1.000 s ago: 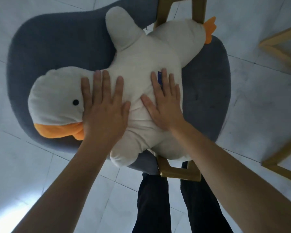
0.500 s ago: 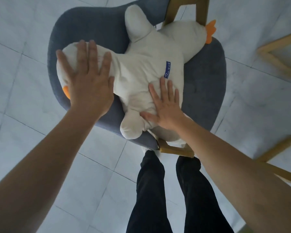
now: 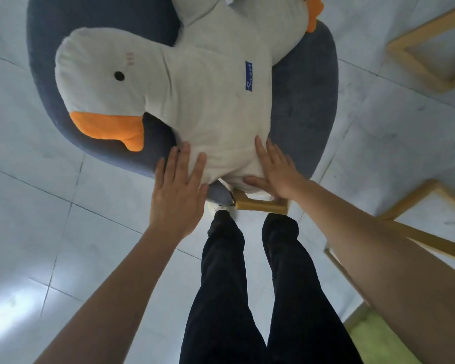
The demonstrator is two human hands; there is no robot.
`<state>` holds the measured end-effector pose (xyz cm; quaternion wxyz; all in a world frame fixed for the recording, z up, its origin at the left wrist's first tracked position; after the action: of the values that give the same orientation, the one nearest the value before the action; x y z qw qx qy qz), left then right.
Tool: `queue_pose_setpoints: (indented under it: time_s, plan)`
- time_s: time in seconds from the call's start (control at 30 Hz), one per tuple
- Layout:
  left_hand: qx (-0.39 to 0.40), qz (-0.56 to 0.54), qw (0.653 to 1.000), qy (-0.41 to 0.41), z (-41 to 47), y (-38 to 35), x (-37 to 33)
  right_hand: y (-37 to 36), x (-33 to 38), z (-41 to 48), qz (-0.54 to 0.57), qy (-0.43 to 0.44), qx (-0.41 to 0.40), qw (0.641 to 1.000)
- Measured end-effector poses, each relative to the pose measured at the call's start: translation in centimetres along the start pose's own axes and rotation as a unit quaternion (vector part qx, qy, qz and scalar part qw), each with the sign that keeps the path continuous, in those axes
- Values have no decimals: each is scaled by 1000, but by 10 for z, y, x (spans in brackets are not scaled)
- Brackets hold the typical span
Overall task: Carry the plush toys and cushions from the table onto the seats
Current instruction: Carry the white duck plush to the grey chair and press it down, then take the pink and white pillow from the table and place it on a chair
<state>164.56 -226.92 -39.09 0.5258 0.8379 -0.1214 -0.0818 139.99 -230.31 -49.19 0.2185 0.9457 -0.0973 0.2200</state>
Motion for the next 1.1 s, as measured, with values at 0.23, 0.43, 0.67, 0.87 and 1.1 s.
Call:
queue_pose_setpoints:
  time_s: [0.23, 0.43, 0.67, 0.87, 1.1]
  plan:
    - [23, 7, 999, 45, 17, -7, 3, -8, 3, -2, 126, -98, 39, 986]
    - [18, -19, 999, 46, 24, -10, 1, -3, -9, 11, 81, -55, 29, 995]
    - [62, -156, 984, 55, 11, 19, -2, 11, -4, -37, 97, -56, 27, 993]
    - [21, -502, 842, 198, -46, 122, -24, 49, 30, -172, 148, -35, -50, 987]
    - [-84, -559, 799, 204, -148, 233, -46, 74, 85, -330, 303, 18, -258, 917]
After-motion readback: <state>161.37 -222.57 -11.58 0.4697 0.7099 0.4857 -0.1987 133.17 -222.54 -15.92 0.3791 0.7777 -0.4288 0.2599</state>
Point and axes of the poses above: each hand's wrist, its own z-axis towards the middle knuckle, its own y-axis out of the back of the hand, x = y × z, the point moved 1 cm from there along z, towards the middle knuckle, and after that the axes turned 11 degrees about x, right-handed, at the moved point
